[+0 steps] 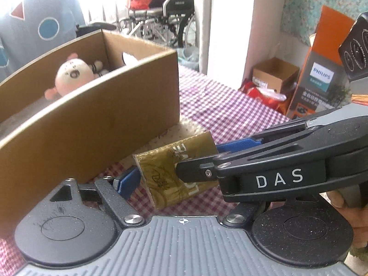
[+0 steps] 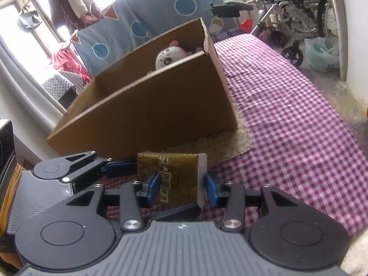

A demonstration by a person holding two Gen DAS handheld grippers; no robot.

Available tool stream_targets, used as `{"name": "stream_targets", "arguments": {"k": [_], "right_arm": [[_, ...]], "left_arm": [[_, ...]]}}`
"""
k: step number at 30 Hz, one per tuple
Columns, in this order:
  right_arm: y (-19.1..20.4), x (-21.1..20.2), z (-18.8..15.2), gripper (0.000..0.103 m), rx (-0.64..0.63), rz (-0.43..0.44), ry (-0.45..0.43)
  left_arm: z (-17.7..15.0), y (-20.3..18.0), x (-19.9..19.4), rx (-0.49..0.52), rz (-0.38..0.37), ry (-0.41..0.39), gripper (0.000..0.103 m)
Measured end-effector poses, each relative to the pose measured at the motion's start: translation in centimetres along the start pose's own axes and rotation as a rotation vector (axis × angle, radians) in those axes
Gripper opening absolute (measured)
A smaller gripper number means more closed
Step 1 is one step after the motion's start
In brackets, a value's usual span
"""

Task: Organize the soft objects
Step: 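Close the right gripper on the gold-wrapped soap bar and lift it, then carry the gold soap bar over the box with the right gripper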

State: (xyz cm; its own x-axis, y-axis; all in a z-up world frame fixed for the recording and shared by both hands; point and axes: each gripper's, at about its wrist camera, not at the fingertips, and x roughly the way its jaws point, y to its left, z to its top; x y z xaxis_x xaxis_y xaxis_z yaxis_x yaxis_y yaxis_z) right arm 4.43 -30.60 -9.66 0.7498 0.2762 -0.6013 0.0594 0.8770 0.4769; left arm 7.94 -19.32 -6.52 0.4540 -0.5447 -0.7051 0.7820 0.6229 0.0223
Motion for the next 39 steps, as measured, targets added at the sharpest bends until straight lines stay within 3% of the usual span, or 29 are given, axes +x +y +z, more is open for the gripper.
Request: {"name": "stream_targets", "arguments": {"k": [14,21,26,34,39], "right_arm": [[4.2,-3.8,0.4,0.046,-0.053,0.055,-0.087],[8.0,-5.7,2.6,0.046,-0.136,0.109,-0.160],[11.2,-6.5,4.9,0.046,-0.224,0.125,-0.218],[13.4,-4.2,9.4,0.046,-0.292,0.167,-0.210],[13.5,-0.2,13.4,0.046,-0.305,0.195,-0.130]], "left_arm": [[0.2,-0.3,-6.4,0.018,0.124,-0.175,0.083],[1.6,0.9,-10.7,0.028,0.211,-0.341,0.083],[3.3,2.2,-11.9,0.027,0.248,-0.406,0.083],[6.4,5.8,-10.8,0.029,0.295,-0.408,0.083],[8.9,10.5,-7.7,-0.014,0.273,-0.305,0.083]]}}
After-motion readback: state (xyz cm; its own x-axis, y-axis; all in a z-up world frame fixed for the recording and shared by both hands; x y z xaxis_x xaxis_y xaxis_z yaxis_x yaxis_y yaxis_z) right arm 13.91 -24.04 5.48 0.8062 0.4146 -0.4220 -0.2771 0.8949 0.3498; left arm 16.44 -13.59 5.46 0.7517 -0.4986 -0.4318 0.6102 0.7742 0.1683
